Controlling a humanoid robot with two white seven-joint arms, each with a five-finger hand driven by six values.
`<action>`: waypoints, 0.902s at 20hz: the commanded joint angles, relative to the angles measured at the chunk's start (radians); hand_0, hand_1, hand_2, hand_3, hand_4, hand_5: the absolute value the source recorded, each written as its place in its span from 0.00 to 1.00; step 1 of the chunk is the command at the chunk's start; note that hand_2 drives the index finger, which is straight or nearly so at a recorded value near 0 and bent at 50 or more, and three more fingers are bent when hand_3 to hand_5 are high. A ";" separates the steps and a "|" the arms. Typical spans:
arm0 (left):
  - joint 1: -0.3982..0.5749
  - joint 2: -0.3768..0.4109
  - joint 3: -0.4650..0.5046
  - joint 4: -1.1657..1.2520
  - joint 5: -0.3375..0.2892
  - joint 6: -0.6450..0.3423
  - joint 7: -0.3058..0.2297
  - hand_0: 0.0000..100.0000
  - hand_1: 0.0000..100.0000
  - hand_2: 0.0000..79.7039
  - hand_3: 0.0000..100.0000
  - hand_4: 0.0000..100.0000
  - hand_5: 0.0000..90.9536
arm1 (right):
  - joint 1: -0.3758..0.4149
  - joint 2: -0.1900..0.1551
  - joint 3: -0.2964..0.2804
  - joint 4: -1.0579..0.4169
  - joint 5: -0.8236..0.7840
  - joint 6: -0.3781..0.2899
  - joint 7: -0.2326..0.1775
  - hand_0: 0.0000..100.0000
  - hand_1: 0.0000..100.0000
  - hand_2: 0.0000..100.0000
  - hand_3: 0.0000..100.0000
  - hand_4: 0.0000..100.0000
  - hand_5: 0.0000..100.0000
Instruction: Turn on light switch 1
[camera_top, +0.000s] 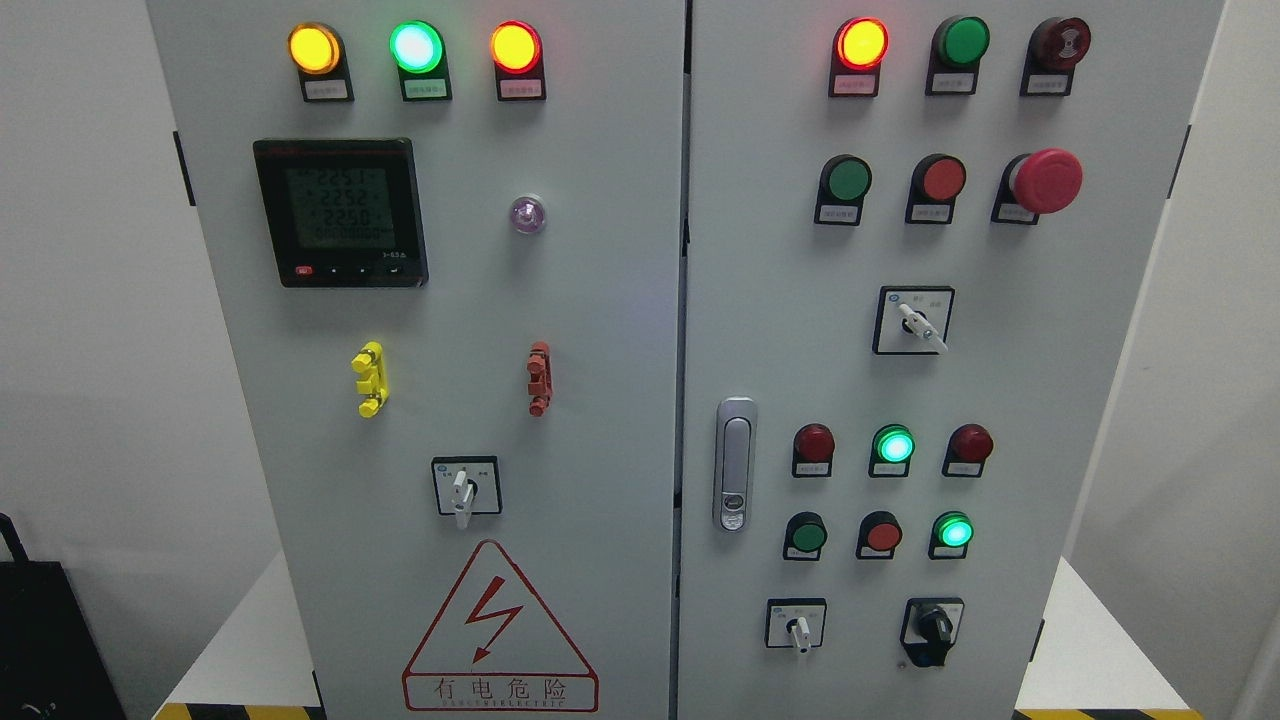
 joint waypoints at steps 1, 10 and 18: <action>0.000 -0.001 0.000 0.000 0.001 0.002 -0.002 0.21 0.00 0.00 0.00 0.00 0.00 | 0.000 0.000 0.000 0.000 0.000 0.000 0.001 0.00 0.00 0.00 0.00 0.00 0.00; 0.000 -0.004 -0.004 -0.005 -0.001 -0.001 0.010 0.21 0.00 0.00 0.00 0.00 0.00 | 0.000 0.000 0.000 0.000 0.000 0.000 0.001 0.00 0.00 0.00 0.00 0.00 0.00; 0.046 0.013 -0.003 -0.188 -0.004 -0.003 0.015 0.21 0.00 0.00 0.00 0.02 0.00 | 0.000 -0.001 0.000 0.000 0.000 0.000 0.001 0.00 0.00 0.00 0.00 0.00 0.00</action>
